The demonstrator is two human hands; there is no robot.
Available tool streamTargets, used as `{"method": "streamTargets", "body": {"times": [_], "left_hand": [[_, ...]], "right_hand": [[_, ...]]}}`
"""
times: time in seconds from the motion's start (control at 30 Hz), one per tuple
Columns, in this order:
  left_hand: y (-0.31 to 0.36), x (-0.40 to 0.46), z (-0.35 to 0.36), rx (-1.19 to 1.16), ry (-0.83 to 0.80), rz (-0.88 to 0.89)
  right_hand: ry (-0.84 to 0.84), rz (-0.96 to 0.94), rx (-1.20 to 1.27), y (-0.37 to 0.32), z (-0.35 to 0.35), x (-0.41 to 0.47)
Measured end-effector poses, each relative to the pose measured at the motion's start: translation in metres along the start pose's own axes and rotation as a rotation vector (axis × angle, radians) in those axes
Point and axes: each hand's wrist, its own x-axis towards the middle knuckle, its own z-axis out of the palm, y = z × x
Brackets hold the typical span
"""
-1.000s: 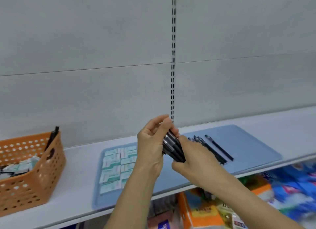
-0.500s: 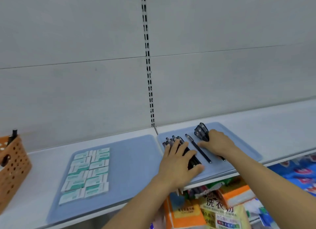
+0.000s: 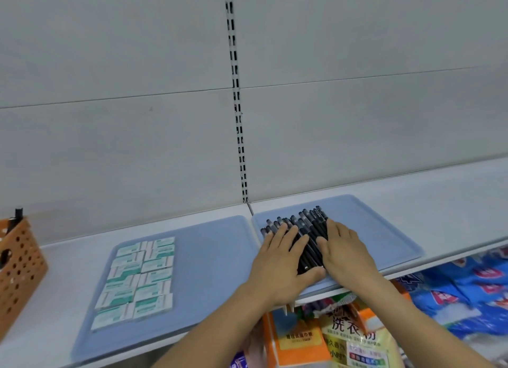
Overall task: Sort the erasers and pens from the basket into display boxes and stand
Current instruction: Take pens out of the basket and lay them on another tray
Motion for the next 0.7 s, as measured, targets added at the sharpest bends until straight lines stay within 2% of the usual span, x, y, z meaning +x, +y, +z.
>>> {"method": "streamTargets", "body": {"times": [0.17,0.33,0.43,0.57,0.7], "left_hand": [[-0.002,-0.005,-0.011,-0.082,0.032,0.004],[-0.018,-0.044,-0.036,-0.258,0.312,-0.031],[-0.036,-0.092,-0.059,-0.377,0.454,-0.053],[-0.077,-0.156,-0.100,-0.348,0.515,-0.035],[-0.129,-0.220,-0.145,-0.374,0.547,-0.094]], "right_hand": [[0.029,-0.018,0.028,-0.001,-0.011,-0.005],[0.289,-0.229,0.226,-0.036,-0.020,-0.028],[0.387,-0.346,0.385,-0.077,-0.018,-0.043],[0.348,-0.502,0.537,-0.148,-0.016,-0.057],[0.288,-0.666,0.613,-0.233,-0.016,-0.066]]}}
